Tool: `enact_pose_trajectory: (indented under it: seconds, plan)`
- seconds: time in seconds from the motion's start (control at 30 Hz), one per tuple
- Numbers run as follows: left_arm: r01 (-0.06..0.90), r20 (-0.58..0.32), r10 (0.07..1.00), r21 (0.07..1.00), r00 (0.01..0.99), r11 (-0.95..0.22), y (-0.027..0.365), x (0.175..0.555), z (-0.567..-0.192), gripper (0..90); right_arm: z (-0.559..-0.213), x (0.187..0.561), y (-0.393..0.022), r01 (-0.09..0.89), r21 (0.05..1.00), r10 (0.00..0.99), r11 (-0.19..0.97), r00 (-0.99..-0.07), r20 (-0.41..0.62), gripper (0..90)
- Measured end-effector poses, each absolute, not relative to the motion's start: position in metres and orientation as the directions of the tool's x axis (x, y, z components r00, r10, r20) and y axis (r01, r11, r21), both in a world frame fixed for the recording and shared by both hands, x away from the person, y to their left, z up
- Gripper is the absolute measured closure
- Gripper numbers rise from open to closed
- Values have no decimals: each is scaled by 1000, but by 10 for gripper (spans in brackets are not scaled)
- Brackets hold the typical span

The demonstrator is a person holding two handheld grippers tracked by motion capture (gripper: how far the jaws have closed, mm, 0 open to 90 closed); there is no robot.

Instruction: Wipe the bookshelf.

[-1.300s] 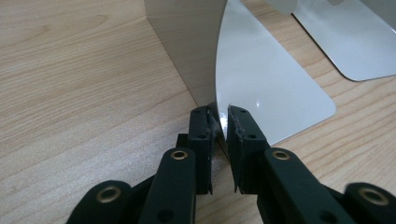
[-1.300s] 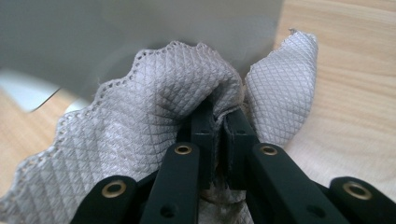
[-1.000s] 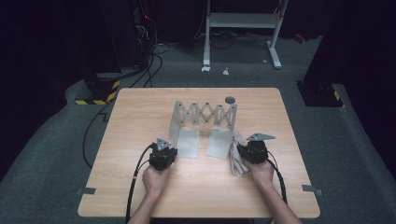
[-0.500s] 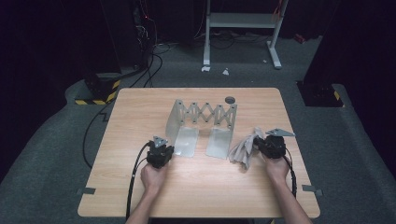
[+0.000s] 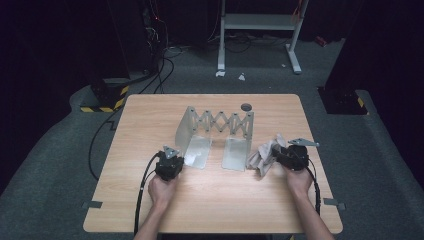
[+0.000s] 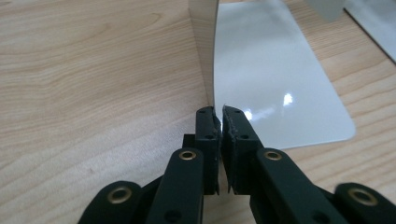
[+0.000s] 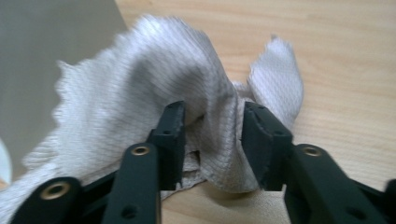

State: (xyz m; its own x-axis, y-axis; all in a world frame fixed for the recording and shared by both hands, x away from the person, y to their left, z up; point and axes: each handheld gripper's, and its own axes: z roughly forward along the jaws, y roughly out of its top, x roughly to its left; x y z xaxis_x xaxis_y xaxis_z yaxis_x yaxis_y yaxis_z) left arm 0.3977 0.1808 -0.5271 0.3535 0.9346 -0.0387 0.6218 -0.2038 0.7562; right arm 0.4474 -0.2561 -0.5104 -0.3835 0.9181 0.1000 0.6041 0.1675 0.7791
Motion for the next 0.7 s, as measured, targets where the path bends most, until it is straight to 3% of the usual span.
enact_pose_trajectory:
  seconds: [0.3,0.47,0.7]
  plan:
    - [612,-75,906,760,416,-219,170,368,-508,602,-495,429,-243,515,833,883,202,-464,73,573]
    - [619,-103,885,751,454,-230,155,367,-501,592,-507,431,-231,535,813,864,229,-496,83,581]
    - [613,-105,876,753,472,-240,136,381,-493,513,-526,435,-225,568,785,875,246,-478,72,559]
